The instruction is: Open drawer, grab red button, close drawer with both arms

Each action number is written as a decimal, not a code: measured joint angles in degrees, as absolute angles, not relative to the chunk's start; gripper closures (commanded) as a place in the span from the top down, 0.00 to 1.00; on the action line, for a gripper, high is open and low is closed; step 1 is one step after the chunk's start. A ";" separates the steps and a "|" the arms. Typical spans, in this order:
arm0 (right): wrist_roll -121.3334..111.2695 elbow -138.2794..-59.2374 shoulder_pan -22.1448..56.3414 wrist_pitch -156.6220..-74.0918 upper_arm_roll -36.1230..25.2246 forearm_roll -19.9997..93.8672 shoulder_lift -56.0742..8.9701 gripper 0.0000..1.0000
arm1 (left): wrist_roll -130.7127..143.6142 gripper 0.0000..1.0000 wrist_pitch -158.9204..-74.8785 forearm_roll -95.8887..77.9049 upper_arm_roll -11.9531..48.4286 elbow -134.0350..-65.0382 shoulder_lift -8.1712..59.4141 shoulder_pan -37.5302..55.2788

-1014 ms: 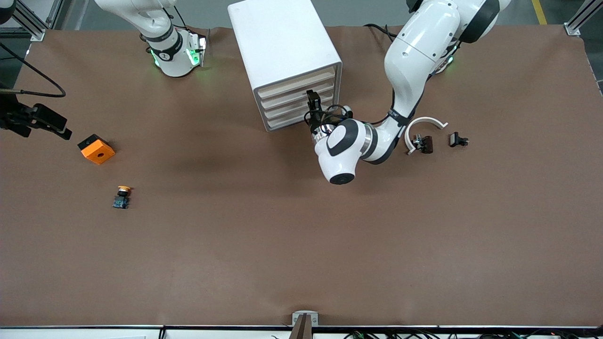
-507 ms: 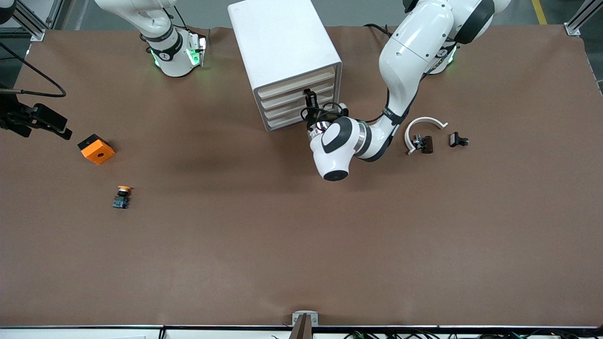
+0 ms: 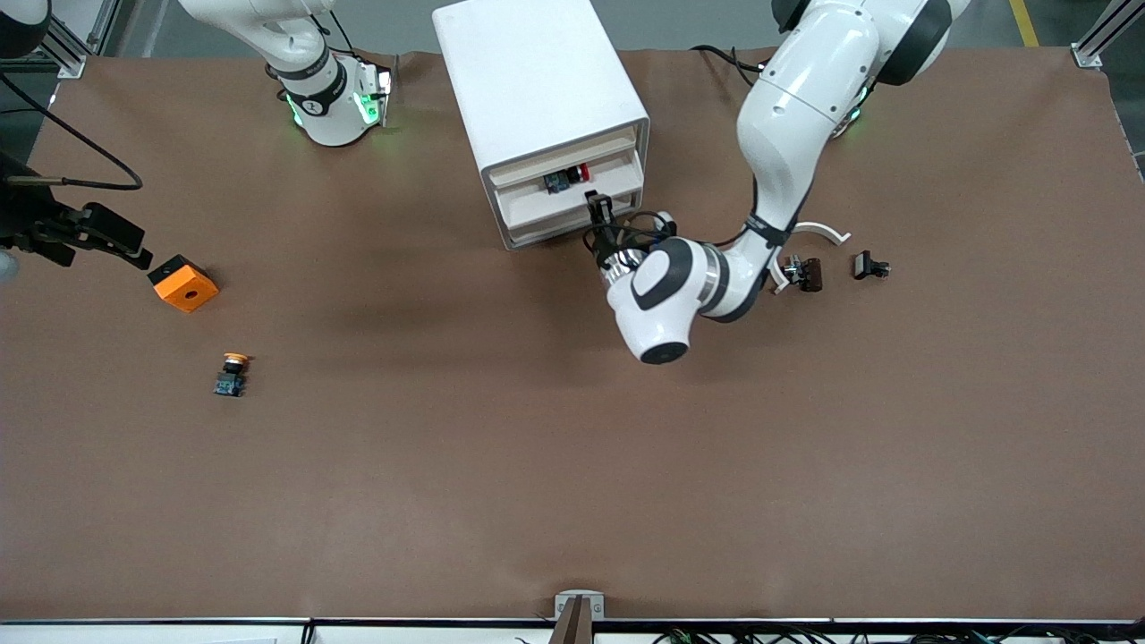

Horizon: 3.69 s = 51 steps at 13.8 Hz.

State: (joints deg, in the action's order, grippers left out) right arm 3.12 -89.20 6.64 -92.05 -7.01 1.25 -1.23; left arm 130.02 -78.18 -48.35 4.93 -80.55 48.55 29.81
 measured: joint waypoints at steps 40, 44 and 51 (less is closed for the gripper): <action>98.67 -89.26 54.63 -111.47 -6.40 11.40 -29.03 1.00 | 32.76 1.00 -80.64 -10.90 -15.83 -69.99 21.38 22.21; 98.81 -89.23 55.22 -111.55 -6.41 11.41 -30.38 0.60 | 31.29 1.00 -80.73 -7.95 -14.00 -72.18 19.61 22.70; 98.83 -88.89 55.34 -111.55 -6.41 11.42 -30.39 0.13 | 31.29 1.00 -82.13 -7.84 -10.71 -72.38 18.39 23.04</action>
